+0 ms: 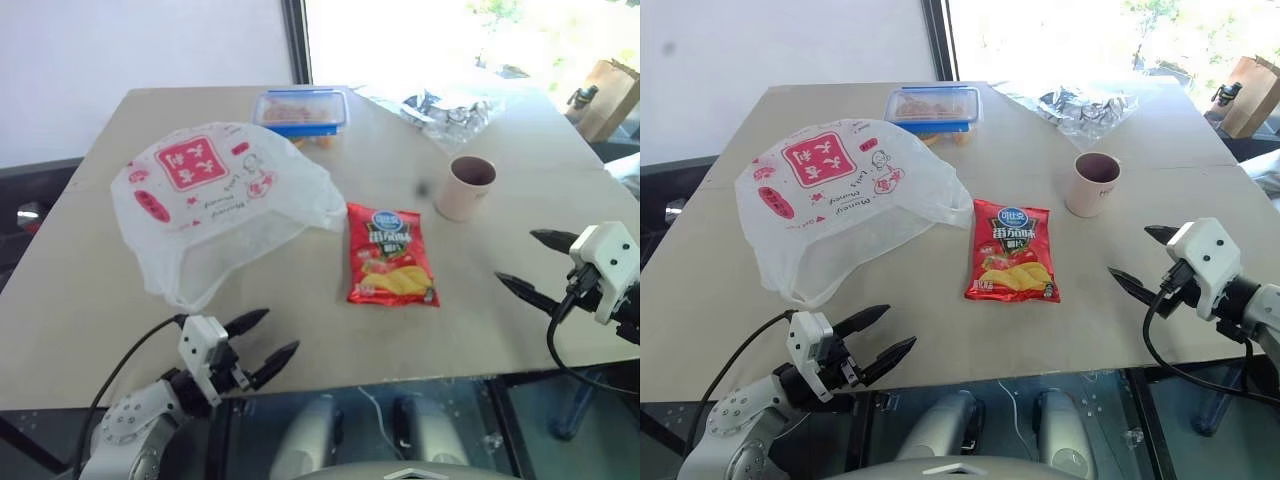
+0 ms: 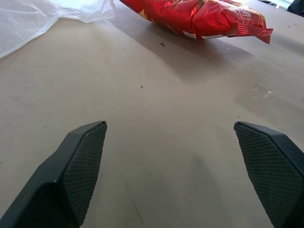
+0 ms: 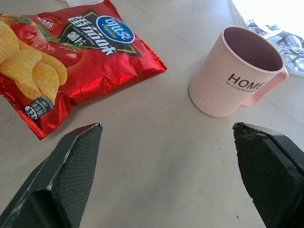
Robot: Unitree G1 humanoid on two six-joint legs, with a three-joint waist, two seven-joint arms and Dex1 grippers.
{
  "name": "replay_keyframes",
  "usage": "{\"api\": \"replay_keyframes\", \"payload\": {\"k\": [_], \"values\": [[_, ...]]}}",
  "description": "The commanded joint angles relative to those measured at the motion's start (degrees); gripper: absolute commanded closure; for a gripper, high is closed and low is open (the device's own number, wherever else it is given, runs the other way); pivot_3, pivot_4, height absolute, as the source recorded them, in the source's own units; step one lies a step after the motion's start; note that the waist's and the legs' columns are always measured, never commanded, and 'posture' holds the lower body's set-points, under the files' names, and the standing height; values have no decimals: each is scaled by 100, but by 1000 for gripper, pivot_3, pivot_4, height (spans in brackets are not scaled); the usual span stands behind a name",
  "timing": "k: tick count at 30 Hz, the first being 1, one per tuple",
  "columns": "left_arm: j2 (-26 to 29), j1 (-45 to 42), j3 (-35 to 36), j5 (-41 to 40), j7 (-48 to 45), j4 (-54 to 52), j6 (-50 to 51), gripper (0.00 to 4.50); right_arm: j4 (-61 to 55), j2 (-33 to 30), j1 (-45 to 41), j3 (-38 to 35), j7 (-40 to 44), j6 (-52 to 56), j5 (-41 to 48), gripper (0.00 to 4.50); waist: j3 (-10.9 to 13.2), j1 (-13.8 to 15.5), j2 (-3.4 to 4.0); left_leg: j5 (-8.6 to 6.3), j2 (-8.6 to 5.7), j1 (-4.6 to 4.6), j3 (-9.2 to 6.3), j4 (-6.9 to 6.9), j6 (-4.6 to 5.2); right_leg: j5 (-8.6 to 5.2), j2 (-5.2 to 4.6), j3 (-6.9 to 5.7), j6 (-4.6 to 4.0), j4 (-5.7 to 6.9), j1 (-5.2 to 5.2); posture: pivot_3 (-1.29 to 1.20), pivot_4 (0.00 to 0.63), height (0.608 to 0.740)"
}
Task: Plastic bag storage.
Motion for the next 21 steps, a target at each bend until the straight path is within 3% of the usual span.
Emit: {"api": "replay_keyframes", "payload": {"k": [1,4,10,16,18,21], "values": [[-3,-212,8,-190,106,-405,45,0,-143,-30,-4,-210,19,-9,169,31,0,1,0,0,0,0,0,0,0,0,0,0,0,0,0,0,150,740],[11,-769,62,-753,568,-1094,666,0,-269,87,38,-241,74,-85,389,31,8,47,0,0,0,-11,-14,7,0,0,-1,-4,0,0,0,0,150,740],[100,-1670,220,-1379,1251,-1424,1524,0,-447,171,81,-156,149,-264,589,31,2,5,12,0,-3,-17,-15,9,0,16,6,-14,24,0,-9,0,150,740],[259,-3286,480,-1660,2909,-1396,2856,0,-629,170,31,-131,294,-374,888,31,4,29,8,0,-2,-23,-21,12,-1,17,37,-16,25,1,-13,0,150,740],[537,-3814,343,-1039,3636,-1334,3462,0,-697,141,-1,-100,378,-366,1046,31,6,24,6,0,-3,-21,-19,14,-1,17,39,-13,26,1,-11,0,150,740],[1905,-3966,-679,821,3869,-1223,3832,0,-961,87,148,-80,761,-332,1521,31,26,-9,-21,-1,-3,-15,-8,8,-4,27,48,2,7,8,-15,0,150,740]]}}
